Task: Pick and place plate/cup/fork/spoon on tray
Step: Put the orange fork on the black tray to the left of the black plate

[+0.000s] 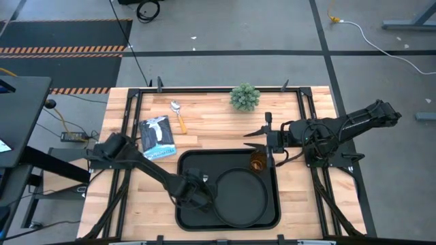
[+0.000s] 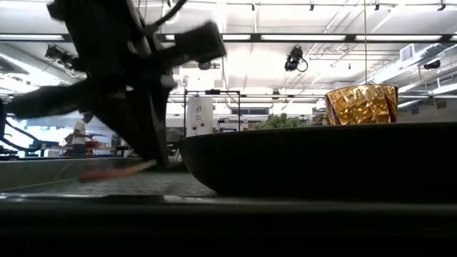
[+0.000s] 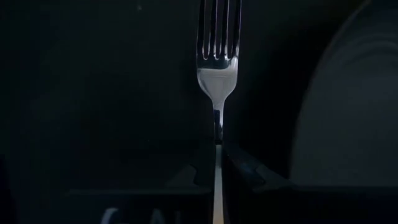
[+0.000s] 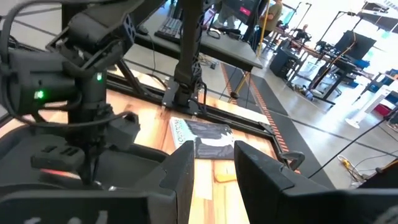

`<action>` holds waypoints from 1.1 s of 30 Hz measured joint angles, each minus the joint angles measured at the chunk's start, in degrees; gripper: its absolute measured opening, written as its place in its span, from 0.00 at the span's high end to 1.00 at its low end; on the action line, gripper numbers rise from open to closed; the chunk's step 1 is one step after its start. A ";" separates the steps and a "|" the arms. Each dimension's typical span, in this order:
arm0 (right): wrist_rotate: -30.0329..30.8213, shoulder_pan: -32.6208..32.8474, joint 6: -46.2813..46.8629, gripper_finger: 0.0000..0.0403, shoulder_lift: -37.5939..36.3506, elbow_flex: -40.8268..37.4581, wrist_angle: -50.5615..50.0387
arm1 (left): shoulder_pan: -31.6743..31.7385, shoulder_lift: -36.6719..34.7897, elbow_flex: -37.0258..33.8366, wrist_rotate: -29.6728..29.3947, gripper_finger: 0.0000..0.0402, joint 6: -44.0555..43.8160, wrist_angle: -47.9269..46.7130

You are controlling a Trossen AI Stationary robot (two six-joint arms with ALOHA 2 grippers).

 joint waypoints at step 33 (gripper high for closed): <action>-6.53 0.48 0.92 0.70 0.01 0.00 0.36 | 1.84 2.48 0.02 0.04 0.85 1.31 6.50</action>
